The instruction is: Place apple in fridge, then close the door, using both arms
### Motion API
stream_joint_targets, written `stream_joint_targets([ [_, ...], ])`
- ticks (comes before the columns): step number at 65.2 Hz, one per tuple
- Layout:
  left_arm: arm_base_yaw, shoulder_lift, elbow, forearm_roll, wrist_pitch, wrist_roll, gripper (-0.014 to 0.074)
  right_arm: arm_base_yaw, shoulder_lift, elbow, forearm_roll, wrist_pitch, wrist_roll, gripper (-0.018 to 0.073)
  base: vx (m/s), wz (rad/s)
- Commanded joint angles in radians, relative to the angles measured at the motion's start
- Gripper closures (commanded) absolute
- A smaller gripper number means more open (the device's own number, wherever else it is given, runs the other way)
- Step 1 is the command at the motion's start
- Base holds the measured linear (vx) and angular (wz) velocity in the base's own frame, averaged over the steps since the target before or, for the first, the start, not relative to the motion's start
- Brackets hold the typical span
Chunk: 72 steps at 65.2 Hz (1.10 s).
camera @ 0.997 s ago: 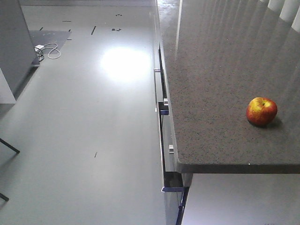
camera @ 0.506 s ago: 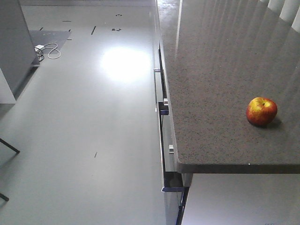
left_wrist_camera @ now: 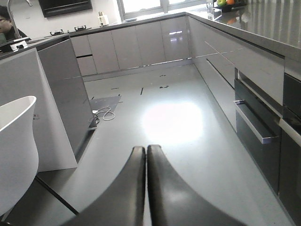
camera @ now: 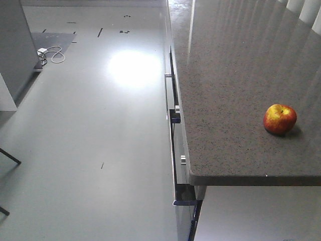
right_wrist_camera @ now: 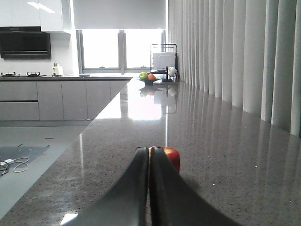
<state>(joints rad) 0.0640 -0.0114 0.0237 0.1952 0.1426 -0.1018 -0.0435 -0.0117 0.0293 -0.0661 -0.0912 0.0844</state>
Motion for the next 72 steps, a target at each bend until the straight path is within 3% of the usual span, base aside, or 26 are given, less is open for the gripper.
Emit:
stream_joint_targets([
  [1,-0.004,-0.014,-0.017,-0.001,-0.078,-0.007,0.0603,-0.004,-0.012,-0.005,0.002,-0.082,0.005,0.0562,0.0,0.0],
  [10,-0.004,-0.014,-0.017,-0.001,-0.078,-0.007,0.0603,-0.004,-0.012,-0.007,0.077,-0.164,0.112,0.0562,0.0,0.0],
  [17,-0.004,-0.014,-0.017,-0.001,-0.078,-0.007,0.0603,-0.004,-0.007,-0.078,0.066,-0.137,0.166,0.0562,0.0,0.0],
  [30,-0.004,-0.014,-0.017,-0.001,-0.078,-0.007,0.0603,-0.004,0.115,-0.407,0.066,0.157,0.161,0.0562,0.0,0.0],
  [42,-0.004,-0.014,-0.017,-0.001,-0.078,-0.007,0.0603,-0.004,0.332,-0.733,0.066,0.382,0.009,0.0524,0.0,0.0],
  [53,-0.004,-0.014,-0.017,-0.001,-0.078,-0.007,0.0603,-0.004,0.485,-0.878,0.131,0.434,-0.053,0.0307,0.0,0.0],
  [65,-0.004,-0.014,-0.017,-0.001,-0.078,-0.007,0.0603,-0.004,0.592,-0.886,0.105,0.396,-0.058,-0.0085,0.0,0.0],
  [69,-0.004,-0.014,-0.017,-0.001,-0.078,-0.007,0.0603,-0.004,0.631,-0.886,0.094,0.394,-0.066,-0.0166,0.0,0.0],
  [72,-0.004,-0.014,-0.017,-0.001,-0.078,-0.007,0.0603,-0.004,0.658,-0.892,0.097,0.394,-0.07,-0.0169,0.0,0.0],
])
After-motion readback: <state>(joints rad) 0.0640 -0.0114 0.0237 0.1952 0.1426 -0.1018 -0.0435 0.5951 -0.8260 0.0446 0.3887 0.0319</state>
